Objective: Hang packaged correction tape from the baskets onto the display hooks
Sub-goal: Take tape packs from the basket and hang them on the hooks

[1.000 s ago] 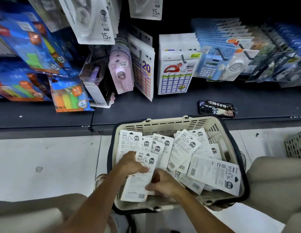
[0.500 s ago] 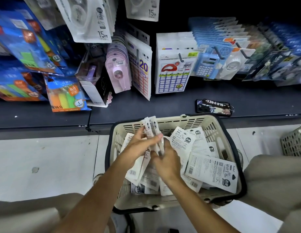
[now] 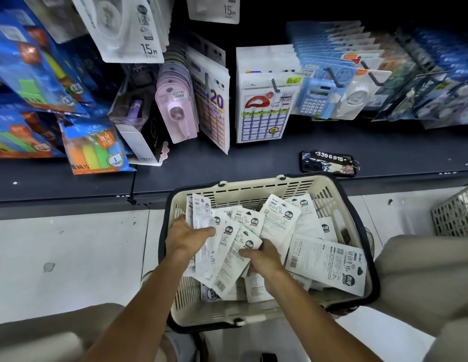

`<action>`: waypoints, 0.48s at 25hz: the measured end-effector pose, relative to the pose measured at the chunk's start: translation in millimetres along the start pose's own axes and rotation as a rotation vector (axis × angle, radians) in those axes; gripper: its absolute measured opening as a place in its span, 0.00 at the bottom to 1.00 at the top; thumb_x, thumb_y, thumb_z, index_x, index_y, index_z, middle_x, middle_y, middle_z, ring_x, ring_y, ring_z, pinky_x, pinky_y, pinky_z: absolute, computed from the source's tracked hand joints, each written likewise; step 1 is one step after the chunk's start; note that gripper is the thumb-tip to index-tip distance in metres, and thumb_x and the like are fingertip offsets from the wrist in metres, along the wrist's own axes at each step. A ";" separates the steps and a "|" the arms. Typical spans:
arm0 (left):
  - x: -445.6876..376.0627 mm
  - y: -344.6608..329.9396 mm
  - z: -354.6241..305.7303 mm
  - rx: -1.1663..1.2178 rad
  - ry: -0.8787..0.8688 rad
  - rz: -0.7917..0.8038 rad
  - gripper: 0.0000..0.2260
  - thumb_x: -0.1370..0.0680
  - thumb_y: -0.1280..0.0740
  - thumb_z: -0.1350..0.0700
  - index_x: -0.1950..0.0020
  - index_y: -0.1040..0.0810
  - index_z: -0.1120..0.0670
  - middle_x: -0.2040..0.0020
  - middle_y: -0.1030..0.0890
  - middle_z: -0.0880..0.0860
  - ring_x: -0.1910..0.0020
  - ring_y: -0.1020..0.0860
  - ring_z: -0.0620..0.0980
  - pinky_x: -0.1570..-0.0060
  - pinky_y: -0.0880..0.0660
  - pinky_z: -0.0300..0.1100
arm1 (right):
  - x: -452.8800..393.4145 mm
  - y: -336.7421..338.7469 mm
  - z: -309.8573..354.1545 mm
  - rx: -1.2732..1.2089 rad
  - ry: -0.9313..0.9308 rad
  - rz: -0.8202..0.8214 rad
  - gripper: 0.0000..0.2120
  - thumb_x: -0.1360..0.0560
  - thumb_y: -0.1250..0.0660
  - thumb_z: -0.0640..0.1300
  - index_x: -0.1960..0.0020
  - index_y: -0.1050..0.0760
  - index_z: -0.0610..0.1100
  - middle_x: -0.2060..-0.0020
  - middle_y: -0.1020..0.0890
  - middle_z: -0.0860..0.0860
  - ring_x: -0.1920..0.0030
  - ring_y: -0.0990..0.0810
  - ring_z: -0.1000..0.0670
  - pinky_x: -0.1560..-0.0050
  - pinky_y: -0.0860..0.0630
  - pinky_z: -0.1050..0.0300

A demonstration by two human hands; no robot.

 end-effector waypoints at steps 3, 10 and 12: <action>1.5 1.5 -5.0 -0.012 -0.109 -0.039 0.31 0.33 0.19 0.56 0.34 0.30 0.51 0.46 0.16 0.49 0.49 0.17 0.53 0.54 0.21 0.42 | -5.3 -9.9 -6.3 -0.004 -0.004 0.054 0.13 0.28 0.25 0.37 0.44 0.19 0.42 0.55 0.13 0.49 0.54 0.14 0.47 0.59 0.18 0.52; 20.7 -14.8 -18.8 -0.374 -0.463 0.175 0.34 0.20 0.30 0.53 0.21 0.43 0.34 0.21 0.35 0.51 0.28 0.28 0.53 0.30 0.32 0.48 | 2.2 -21.6 1.7 0.040 0.129 0.129 0.26 0.36 0.23 0.42 0.43 0.30 0.53 0.49 0.16 0.54 0.49 0.17 0.52 0.46 0.20 0.52; 24.6 -17.2 -21.6 -0.452 -0.489 0.202 0.23 0.19 0.32 0.53 0.26 0.29 0.37 0.21 0.34 0.56 0.43 0.17 0.52 0.38 0.26 0.41 | 6.5 -20.7 2.3 0.044 0.168 0.047 0.24 0.34 0.24 0.41 0.44 0.29 0.56 0.53 0.15 0.57 0.53 0.16 0.53 0.53 0.20 0.56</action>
Point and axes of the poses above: each hand's wrist, its own x-axis away from the middle knuckle, its own y-axis out of the back of the hand, z = x × y, the point moved 4 cm from there along -x, towards the middle knuckle
